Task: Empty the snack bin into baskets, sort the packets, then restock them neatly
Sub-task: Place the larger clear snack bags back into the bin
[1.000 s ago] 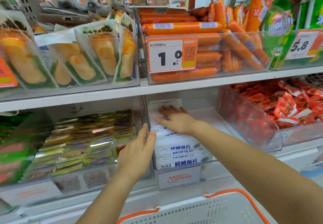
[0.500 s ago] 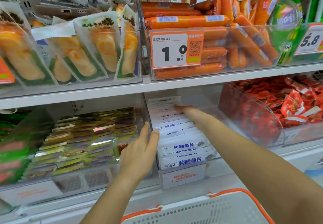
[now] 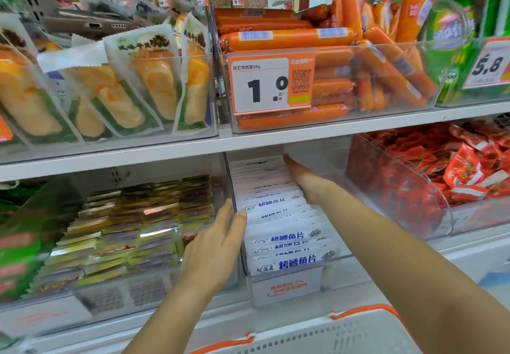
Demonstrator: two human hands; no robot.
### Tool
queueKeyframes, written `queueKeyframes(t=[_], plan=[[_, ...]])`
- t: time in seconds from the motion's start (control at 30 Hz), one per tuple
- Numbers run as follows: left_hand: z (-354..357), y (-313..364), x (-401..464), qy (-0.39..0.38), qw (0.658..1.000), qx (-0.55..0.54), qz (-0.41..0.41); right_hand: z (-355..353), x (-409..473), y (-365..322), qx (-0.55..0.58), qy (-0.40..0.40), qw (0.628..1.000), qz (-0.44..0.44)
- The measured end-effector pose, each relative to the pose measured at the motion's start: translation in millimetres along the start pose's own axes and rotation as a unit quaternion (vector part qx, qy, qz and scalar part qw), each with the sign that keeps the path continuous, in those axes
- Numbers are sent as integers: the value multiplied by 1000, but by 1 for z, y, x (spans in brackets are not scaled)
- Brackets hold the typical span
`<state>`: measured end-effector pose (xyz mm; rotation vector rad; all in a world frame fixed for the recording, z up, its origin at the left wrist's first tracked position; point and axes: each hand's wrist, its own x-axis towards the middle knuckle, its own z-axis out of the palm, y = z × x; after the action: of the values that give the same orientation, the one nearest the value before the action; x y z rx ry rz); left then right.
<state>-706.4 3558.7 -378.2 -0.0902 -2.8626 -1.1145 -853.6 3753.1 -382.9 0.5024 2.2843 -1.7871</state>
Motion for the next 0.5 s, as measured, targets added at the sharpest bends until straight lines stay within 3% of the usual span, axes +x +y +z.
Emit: queueKeyframes(t=[0.17, 0.3, 0.4, 0.47, 0.5], plan=[[-3, 0, -3, -20, 1000, -15, -10, -49, -73, 15, -179, 10, 970, -163], [-1, -4, 1, 4, 999, -46, 6, -103, -157, 69, -375, -10, 900, -221], [2, -3, -6, 156, 976, -2, 151, -127, -184, 109, -518, 40, 811, -270], [12, 7, -22, 206, 930, 67, 298, -132, -182, 127, -524, 80, 789, -311], [21, 12, -31, 189, 909, 105, 356, -132, -178, 130, -515, 99, 787, -326]])
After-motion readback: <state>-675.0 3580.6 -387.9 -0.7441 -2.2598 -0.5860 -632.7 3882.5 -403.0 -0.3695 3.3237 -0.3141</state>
